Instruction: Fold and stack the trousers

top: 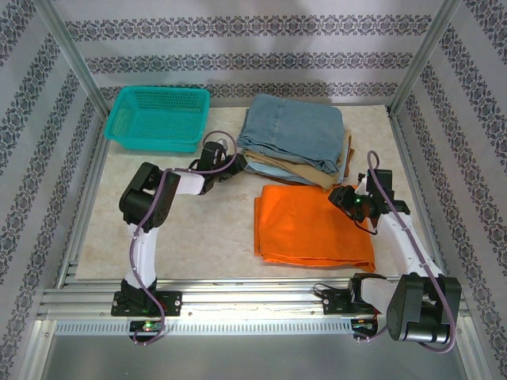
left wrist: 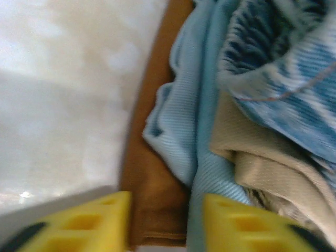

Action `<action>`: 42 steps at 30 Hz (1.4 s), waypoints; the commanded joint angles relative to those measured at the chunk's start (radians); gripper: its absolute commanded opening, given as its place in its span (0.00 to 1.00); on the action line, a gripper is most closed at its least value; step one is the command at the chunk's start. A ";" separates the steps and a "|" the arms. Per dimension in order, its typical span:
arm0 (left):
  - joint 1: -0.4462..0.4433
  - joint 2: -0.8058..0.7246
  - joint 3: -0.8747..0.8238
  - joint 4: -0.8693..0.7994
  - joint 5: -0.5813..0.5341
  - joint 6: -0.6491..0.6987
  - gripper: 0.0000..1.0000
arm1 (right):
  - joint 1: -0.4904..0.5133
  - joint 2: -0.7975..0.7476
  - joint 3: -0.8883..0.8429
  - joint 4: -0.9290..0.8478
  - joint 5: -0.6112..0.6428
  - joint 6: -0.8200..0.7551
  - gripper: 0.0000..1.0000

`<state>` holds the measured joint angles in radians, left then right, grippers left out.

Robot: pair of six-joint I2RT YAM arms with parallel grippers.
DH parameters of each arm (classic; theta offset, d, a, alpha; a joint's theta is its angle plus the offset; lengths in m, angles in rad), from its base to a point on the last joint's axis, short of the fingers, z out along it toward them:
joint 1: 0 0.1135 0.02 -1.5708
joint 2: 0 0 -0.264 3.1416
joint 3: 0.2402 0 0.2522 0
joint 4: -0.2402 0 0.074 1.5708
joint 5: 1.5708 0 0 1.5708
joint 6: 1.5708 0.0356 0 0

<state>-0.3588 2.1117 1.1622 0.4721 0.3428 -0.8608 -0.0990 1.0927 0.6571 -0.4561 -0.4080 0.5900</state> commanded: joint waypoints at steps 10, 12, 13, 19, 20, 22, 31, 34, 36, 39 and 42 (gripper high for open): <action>-0.137 -0.327 -0.238 -0.380 0.109 0.154 0.95 | 0.265 0.104 -0.024 0.055 0.140 0.027 0.36; -0.175 -0.340 -0.310 -0.299 0.144 0.118 0.95 | 0.415 0.180 -0.007 0.108 0.194 0.067 0.31; -0.186 -0.343 -0.340 -0.267 0.159 0.100 0.95 | 0.472 0.223 0.006 0.125 0.218 0.079 0.28; -0.220 -0.371 -0.447 -0.162 0.196 0.063 0.97 | 0.706 0.473 0.060 0.220 0.252 0.176 0.19; -0.220 -0.380 -0.459 -0.156 0.208 0.071 0.97 | 0.736 0.495 0.063 0.236 0.254 0.193 0.19; -0.220 -0.406 -0.472 -0.199 0.207 0.099 0.97 | 0.778 0.529 0.074 0.272 0.231 0.224 0.19; -0.208 -0.596 -0.546 -0.438 0.041 0.184 0.81 | 0.795 0.416 0.109 0.237 0.236 0.277 0.19; -0.185 -0.660 -0.557 -0.482 0.012 0.213 0.66 | 0.739 0.263 0.110 0.118 0.262 0.246 0.28; -0.172 -0.678 -0.574 -0.446 0.038 0.215 0.58 | 0.673 0.148 0.104 0.039 0.254 0.208 0.33; -0.167 -0.651 -0.561 -0.411 0.070 0.213 0.64 | 0.532 0.000 0.100 -0.088 0.257 0.140 0.45; -0.168 -0.599 -0.521 -0.425 0.079 0.225 0.79 | 0.368 -0.098 0.078 -0.259 0.392 0.091 0.62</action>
<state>-0.5346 1.4754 0.6033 0.0727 0.4068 -0.6651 0.3897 1.0496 0.7692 -0.4526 -0.1429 0.7620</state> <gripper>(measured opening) 0.775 0.554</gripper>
